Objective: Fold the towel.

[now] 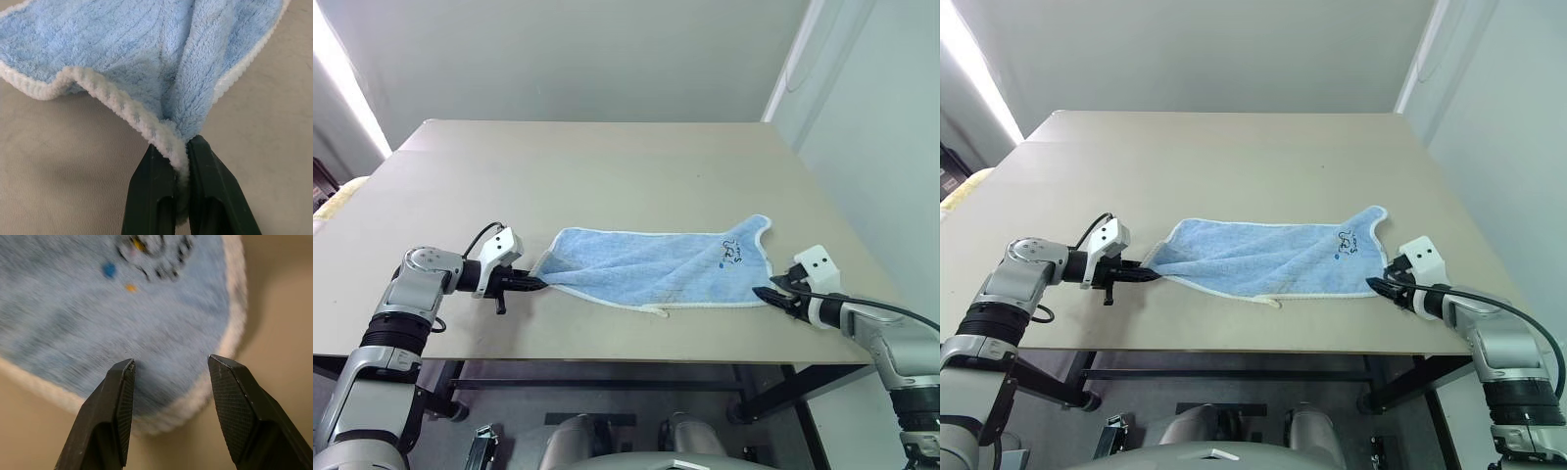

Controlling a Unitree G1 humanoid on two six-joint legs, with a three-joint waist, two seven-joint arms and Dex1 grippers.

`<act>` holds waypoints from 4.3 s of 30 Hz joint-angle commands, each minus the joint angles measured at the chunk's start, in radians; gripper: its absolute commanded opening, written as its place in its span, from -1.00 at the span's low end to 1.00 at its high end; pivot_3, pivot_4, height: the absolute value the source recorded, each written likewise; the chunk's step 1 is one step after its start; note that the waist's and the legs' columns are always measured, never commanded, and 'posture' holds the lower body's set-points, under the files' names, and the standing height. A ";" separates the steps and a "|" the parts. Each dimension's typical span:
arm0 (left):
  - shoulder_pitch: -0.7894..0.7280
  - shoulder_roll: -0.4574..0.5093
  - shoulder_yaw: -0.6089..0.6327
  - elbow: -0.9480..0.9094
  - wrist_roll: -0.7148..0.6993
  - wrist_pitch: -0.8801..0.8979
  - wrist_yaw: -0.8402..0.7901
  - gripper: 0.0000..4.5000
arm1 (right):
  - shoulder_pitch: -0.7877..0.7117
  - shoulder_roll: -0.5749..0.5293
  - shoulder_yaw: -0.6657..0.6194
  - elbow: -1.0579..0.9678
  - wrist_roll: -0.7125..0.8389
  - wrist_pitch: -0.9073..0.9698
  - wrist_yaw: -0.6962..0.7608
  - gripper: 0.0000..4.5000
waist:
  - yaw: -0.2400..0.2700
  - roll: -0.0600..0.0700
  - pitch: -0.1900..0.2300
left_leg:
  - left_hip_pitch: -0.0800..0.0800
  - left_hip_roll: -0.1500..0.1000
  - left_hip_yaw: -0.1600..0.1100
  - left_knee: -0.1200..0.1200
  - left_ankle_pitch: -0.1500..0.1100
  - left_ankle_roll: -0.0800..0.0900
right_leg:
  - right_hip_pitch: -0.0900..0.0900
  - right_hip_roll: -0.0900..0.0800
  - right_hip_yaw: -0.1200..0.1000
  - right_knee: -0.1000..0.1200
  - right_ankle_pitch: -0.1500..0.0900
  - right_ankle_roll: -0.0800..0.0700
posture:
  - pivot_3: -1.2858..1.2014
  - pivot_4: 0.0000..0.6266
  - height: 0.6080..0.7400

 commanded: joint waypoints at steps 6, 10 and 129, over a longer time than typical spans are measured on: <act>-0.018 0.016 0.020 -0.005 0.002 -0.020 0.007 -0.84 | 0.022 -0.037 0.048 0.000 -0.008 0.172 0.030 0.10 | 0.003 -0.004 -0.002 | 0.001 0.000 0.000 0.000 0.000 0.000 | 0.001 0.000 -0.001 0.000 0.000 0.000 | 0.03 -1.00 0.92; -0.018 0.014 0.021 0.002 0.002 -0.025 0.011 -0.84 | 0.041 -0.063 0.045 -0.039 0.031 0.291 0.053 0.10 | 0.005 -0.006 -0.004 | 0.001 0.000 0.000 -0.001 0.000 0.000 | 0.001 0.000 -0.001 -0.001 0.000 0.000 | 0.03 -1.00 0.92; -0.106 0.118 -0.022 0.030 0.017 -0.111 -0.239 0.74 | -0.026 0.030 -0.158 -0.130 0.243 0.304 -0.059 -1.00 | 0.027 0.009 0.002 | -0.006 0.025 0.001 0.014 -0.003 0.005 | -0.003 -0.001 -0.038 -0.001 0.002 -0.008 | 0.03 -1.00 0.92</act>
